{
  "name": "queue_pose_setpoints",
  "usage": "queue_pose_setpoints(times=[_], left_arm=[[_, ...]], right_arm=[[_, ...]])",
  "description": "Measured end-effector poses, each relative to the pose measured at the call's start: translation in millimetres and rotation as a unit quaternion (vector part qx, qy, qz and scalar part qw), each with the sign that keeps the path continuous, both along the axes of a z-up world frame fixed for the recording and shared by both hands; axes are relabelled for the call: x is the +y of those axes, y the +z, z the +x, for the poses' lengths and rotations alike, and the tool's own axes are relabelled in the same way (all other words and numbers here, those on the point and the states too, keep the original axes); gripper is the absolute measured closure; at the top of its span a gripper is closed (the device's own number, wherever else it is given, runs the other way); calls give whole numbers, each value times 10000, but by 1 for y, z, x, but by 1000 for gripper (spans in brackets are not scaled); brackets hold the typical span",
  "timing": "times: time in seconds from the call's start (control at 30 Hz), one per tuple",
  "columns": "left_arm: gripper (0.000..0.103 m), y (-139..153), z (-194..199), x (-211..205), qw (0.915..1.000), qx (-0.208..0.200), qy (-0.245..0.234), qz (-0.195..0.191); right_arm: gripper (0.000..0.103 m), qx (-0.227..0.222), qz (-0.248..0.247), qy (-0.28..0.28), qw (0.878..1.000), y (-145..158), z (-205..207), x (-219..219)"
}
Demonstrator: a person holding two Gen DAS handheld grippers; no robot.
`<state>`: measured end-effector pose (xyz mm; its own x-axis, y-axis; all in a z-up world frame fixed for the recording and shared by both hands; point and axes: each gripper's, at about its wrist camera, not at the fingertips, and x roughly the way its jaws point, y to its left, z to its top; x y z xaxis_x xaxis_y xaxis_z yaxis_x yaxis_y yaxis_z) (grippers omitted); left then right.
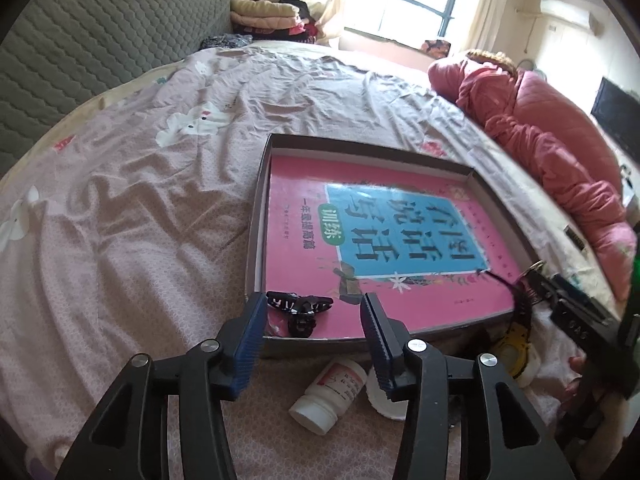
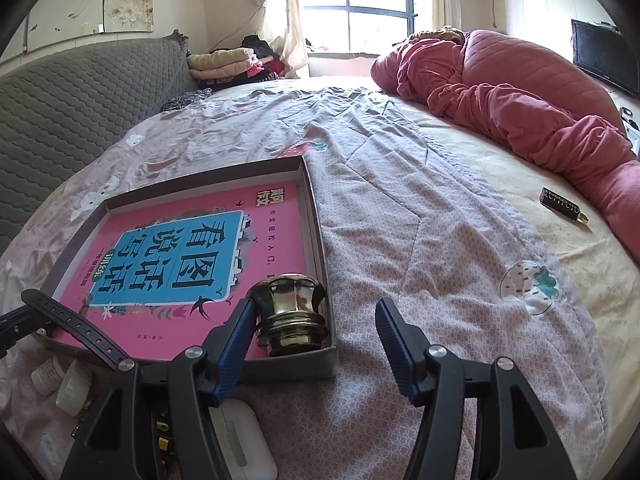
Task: Organize rigid objects
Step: 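Lower the black clip into the box and open the left tool, then pull both tools back from the box toward the remaining items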
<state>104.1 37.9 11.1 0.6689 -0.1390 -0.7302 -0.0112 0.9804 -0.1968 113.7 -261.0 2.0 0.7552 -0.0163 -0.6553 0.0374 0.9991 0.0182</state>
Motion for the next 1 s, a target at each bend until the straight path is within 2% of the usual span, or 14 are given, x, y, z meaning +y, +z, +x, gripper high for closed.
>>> queue_pose_setpoints(times=[0.27, 1.0], left_arm=[[48, 9, -15, 5, 9996, -242, 89, -67], [48, 14, -33, 9, 9997, -246, 78, -49]], right_arm=[[41, -9, 4, -14, 10000, 1, -2, -1], [39, -84, 225, -161, 9996, 5, -17, -10]])
